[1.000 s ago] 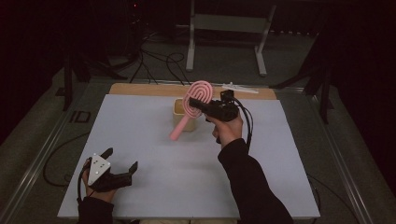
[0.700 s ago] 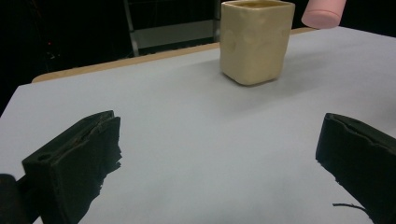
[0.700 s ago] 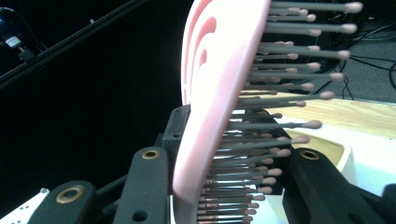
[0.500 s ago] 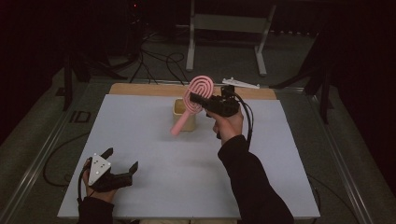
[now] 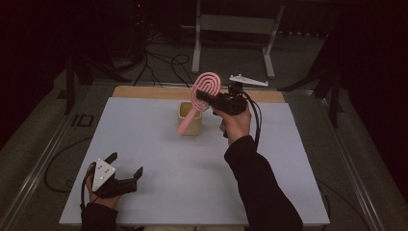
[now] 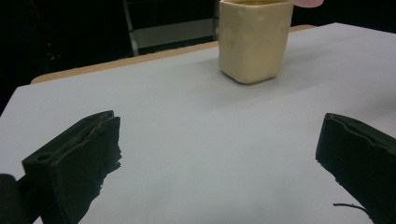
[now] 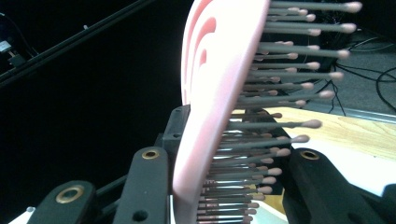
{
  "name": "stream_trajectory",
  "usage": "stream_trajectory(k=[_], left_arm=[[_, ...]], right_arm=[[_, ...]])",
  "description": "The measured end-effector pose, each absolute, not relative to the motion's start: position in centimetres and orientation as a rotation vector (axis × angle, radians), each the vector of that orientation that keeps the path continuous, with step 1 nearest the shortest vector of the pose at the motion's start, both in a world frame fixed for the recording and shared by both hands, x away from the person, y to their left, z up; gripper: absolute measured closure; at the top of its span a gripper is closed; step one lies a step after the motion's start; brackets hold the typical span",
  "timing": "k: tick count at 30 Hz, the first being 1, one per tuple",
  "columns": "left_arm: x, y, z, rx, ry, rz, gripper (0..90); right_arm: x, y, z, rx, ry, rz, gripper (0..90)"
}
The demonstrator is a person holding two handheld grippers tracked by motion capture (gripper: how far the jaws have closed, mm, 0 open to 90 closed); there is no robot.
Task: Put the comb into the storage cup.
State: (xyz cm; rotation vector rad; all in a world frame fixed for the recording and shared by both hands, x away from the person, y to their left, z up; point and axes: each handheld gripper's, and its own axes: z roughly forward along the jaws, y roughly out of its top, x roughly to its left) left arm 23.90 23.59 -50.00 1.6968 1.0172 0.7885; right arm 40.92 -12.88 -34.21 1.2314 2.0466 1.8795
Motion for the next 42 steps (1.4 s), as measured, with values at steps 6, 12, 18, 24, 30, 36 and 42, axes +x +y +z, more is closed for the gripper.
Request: stream_trajectory(k=[6, 12, 18, 24, 30, 36, 42], left_arm=[[23.9, 23.6, -50.0, 1.695, 1.021, 0.793, 0.0], [24.0, 23.6, -50.1, 1.697, 1.028, 0.796, 0.0], [23.9, 23.8, -50.0, 1.679, 1.042, 0.8, 0.0], [24.0, 24.0, -50.0, 1.677, 1.056, 0.807, 0.0], [24.0, 24.1, -50.0, 1.667, 1.061, 0.804, 0.0], [24.0, 24.0, -50.1, 1.674, 1.066, 0.802, 0.1], [24.0, 24.0, -50.1, 1.67, 1.069, 0.801, 0.1]], right_arm=[[41.2, -13.1, -34.0, 1.232, 2.034, 1.872, 63.6], [41.5, -13.4, -34.0, 1.251, 2.011, 1.878, 63.6], [41.7, -13.5, -34.0, 1.251, 1.994, 1.89, 63.6], [42.0, -13.5, -33.8, 1.244, 1.982, 1.896, 63.7], [42.2, -13.7, -33.7, 1.247, 1.966, 1.895, 63.7], [42.8, -14.0, -33.8, 1.282, 1.938, 1.896, 63.6], [43.4, -14.2, -33.8, 1.304, 1.925, 1.873, 63.7]])
